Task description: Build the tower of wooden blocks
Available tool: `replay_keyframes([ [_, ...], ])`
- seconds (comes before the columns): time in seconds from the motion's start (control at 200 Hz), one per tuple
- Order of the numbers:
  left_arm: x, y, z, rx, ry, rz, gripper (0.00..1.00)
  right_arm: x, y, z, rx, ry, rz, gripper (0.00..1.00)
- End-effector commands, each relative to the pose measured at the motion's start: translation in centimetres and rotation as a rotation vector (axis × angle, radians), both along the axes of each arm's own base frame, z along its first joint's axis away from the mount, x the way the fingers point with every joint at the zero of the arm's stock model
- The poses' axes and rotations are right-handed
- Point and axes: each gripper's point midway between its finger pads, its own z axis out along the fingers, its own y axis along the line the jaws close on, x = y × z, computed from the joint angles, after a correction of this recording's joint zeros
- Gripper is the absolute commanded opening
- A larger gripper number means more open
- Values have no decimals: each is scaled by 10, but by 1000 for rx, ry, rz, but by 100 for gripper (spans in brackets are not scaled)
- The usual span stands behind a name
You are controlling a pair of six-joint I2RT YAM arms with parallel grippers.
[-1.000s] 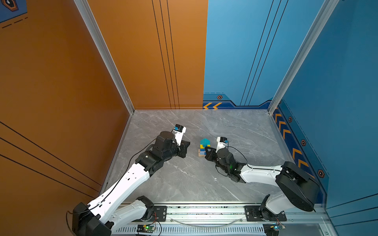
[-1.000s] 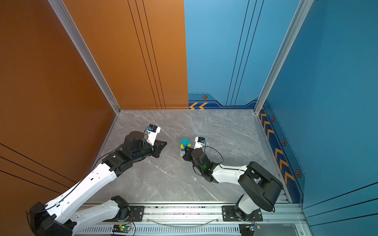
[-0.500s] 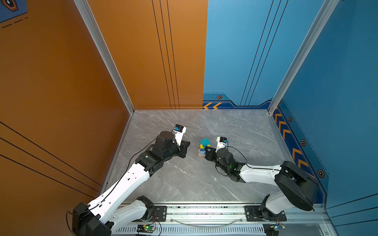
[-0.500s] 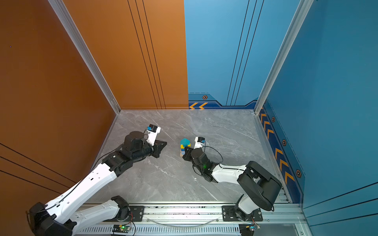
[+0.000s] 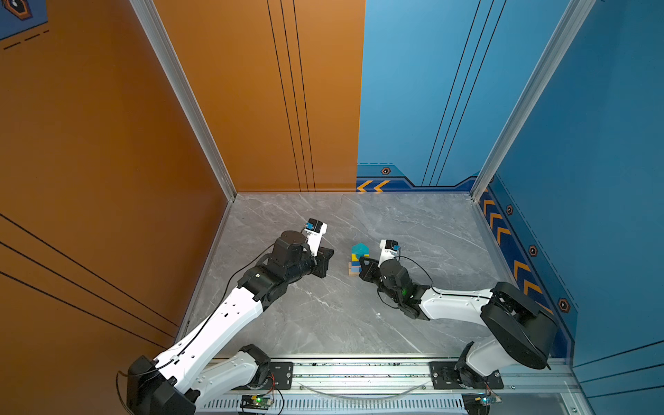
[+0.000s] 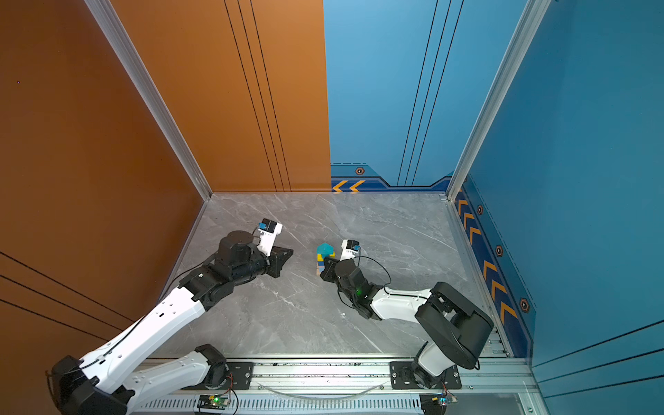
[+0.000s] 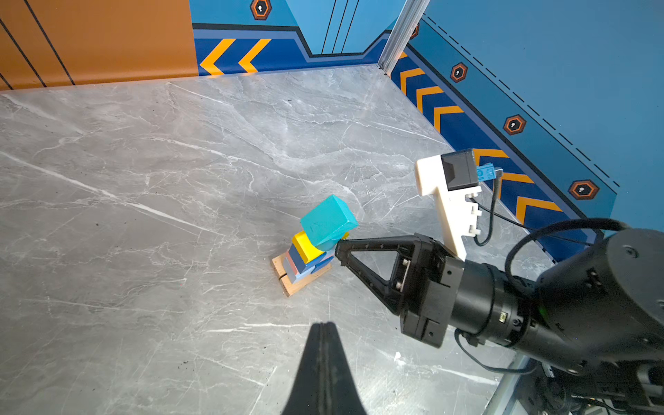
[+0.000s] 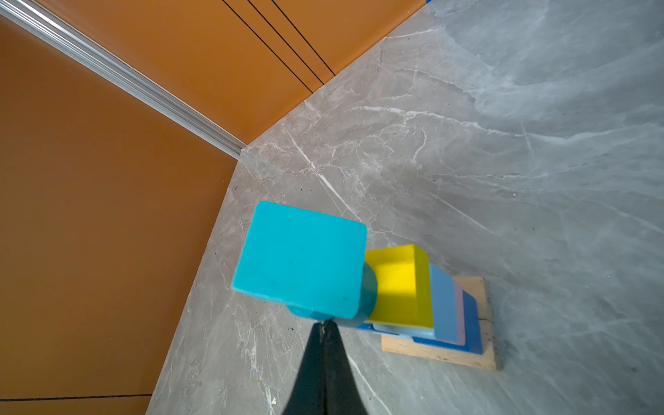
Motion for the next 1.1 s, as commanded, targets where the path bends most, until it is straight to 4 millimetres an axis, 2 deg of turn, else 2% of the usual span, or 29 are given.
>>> replay_keyframes([
  [0.0, -5, 0, 3, 2, -20, -21, 0, 9, 0, 8, 26, -11, -27, 0],
  [0.521, -7, -2, 3, 6, -23, -31, 0, -5, -9, 19, 6, -29, -32, 0],
  [0.696, -10, -3, 4, 20, -28, -37, 0, -23, -9, 20, -7, -19, -1, 0],
  [0.836, -13, -5, 5, 26, -34, -44, 0, -44, -13, 29, -46, -19, 25, 0],
  [0.971, -14, -4, 4, 45, -37, -39, 0, -62, -31, 46, -88, -44, 12, 0],
  [1.096, -15, -2, 4, 72, -44, -28, 0, -76, -61, 67, -124, -70, -12, 0],
])
